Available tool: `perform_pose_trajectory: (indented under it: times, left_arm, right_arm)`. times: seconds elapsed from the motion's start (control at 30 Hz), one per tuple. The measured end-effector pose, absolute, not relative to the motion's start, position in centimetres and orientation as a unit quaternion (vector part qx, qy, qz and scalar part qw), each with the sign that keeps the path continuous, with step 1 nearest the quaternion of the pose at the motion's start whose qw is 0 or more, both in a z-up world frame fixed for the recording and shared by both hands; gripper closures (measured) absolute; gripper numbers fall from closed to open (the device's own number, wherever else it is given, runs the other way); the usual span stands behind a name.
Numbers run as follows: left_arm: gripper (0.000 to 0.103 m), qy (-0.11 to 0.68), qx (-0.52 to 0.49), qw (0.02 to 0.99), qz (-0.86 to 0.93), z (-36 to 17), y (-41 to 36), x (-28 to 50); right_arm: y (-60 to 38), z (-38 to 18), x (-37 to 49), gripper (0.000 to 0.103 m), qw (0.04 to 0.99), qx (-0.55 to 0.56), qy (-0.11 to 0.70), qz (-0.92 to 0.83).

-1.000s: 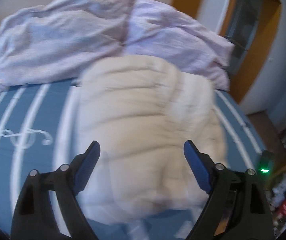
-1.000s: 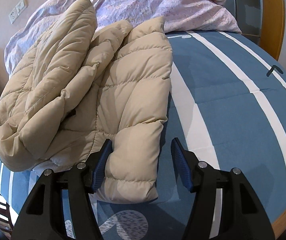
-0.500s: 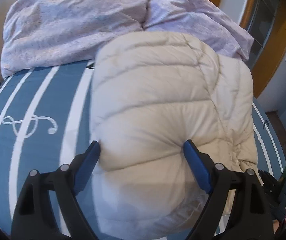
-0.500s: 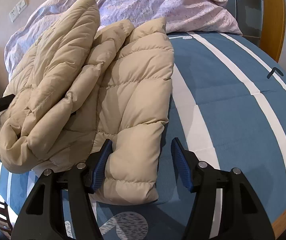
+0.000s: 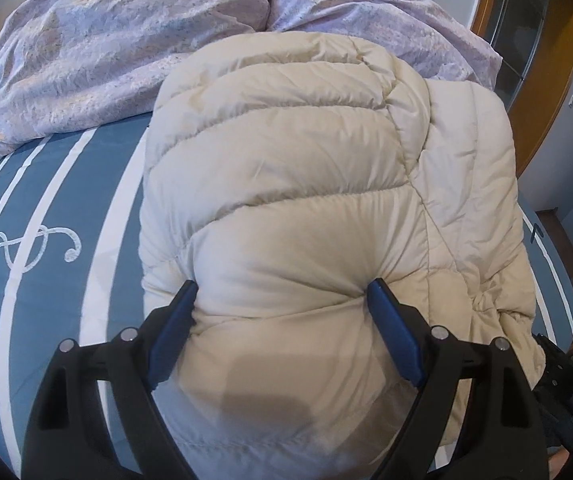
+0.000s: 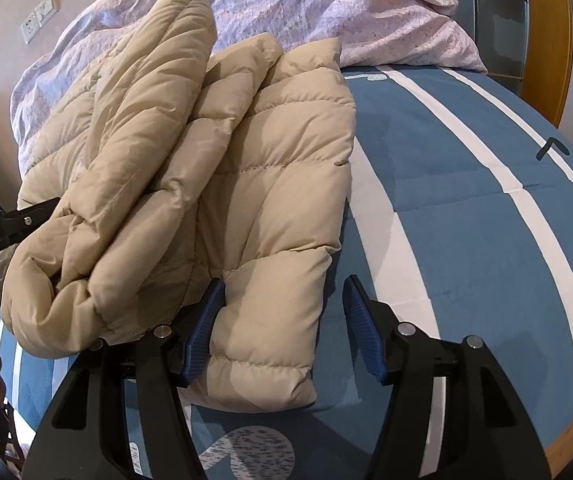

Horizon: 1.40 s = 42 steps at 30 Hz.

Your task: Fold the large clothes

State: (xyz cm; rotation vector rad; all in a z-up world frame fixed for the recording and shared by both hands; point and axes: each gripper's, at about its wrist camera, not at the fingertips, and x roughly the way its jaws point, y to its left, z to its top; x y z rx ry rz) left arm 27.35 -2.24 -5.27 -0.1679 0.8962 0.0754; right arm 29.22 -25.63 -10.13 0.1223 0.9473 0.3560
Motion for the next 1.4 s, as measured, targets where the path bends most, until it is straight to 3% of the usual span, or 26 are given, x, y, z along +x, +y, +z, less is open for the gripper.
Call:
perform_pose_trajectory:
  times: [0.63,0.8,0.97,1.2,1.27,1.4]
  left_arm:
    - [0.017,0.432,-0.046,0.900,0.030,-6.8,-6.4,28.0]
    - [0.015,0.434,-0.052,0.899,0.030,-6.8,-6.2,28.4]
    - [0.015,0.435,-0.054,0.898,0.029,-6.8,-6.1,28.6]
    - [0.015,0.434,-0.053,0.899,0.027,-6.8,-6.1,28.6]
    - [0.015,0.433,-0.052,0.899,0.025,-6.9,-5.9,28.5]
    - [0.015,0.432,-0.062,0.899,0.016,-6.7,-5.3,28.3]
  right_arm:
    - [-28.8,-7.6,29.3,0.042,0.892,0.058,0.426,0.136]
    - [-30.4,-3.8,30.2,0.052,0.914,0.080,0.379,0.122]
    - [-28.6,-1.8,30.9,0.072,0.907,0.102,0.363,0.188]
    - [-24.3,-1.9,30.7,0.077,0.900,0.082,0.357,0.236]
    - [-23.6,-3.3,31.4,0.084,0.898,0.061,0.380,0.213]
    - [-23.4,-7.1,32.8,0.086,0.884,0.020,0.441,0.153]
